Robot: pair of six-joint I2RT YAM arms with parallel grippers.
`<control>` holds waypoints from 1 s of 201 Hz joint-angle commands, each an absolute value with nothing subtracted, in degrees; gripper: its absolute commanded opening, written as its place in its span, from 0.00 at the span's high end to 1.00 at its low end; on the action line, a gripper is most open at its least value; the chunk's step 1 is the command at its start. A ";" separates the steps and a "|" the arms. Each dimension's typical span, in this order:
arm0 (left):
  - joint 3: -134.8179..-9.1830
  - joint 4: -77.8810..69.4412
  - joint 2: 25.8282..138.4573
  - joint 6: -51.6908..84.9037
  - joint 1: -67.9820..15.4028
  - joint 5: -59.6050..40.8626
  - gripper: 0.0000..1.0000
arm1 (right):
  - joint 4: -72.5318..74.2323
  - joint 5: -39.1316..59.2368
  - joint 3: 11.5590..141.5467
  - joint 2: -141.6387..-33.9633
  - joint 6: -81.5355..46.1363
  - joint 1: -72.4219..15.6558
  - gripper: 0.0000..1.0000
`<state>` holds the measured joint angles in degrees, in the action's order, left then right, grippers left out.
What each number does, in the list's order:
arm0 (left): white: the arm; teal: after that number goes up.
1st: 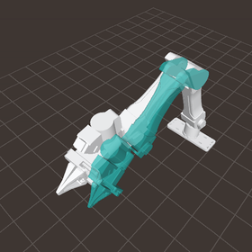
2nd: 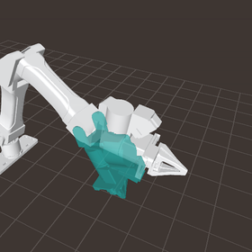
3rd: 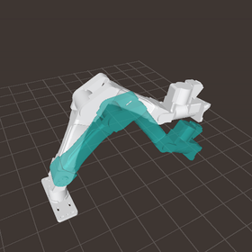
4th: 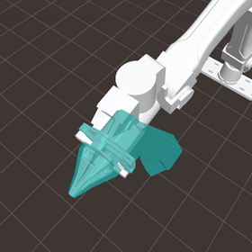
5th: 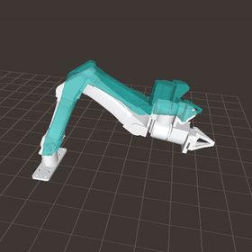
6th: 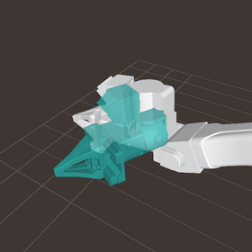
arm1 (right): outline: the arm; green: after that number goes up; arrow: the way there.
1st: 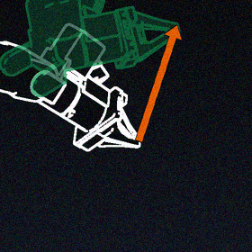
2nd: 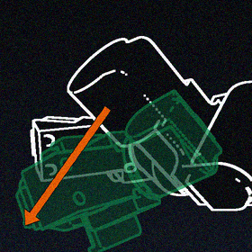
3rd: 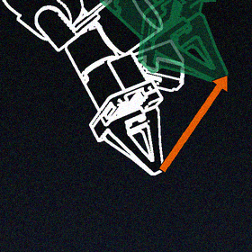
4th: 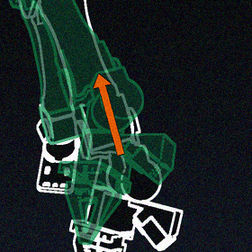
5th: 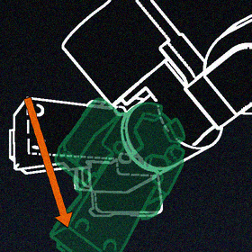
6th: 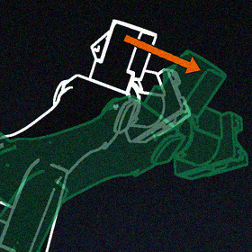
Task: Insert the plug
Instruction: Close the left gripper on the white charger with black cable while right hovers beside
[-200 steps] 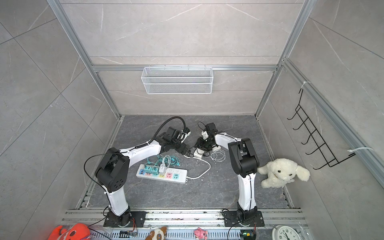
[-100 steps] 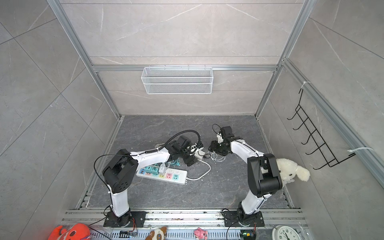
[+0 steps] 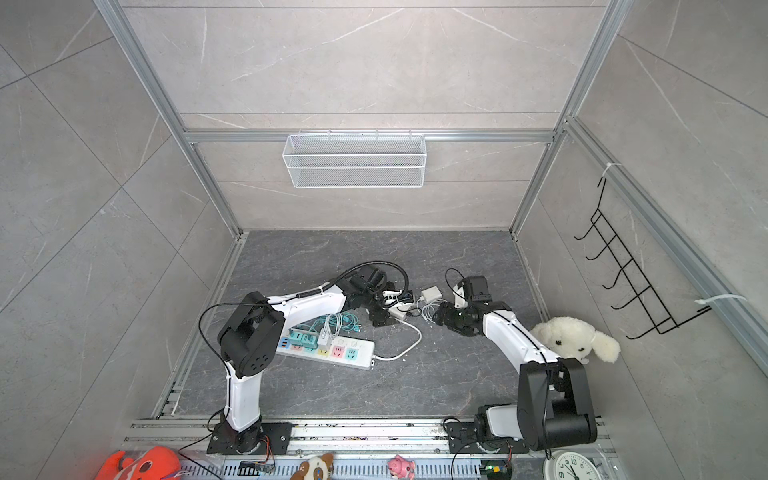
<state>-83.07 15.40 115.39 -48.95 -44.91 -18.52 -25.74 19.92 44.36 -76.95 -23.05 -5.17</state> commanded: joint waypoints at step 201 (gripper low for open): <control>-105.96 34.43 132.24 -60.44 -40.34 -26.96 0.15 | -29.10 24.43 40.78 -70.93 -18.98 -0.44 0.37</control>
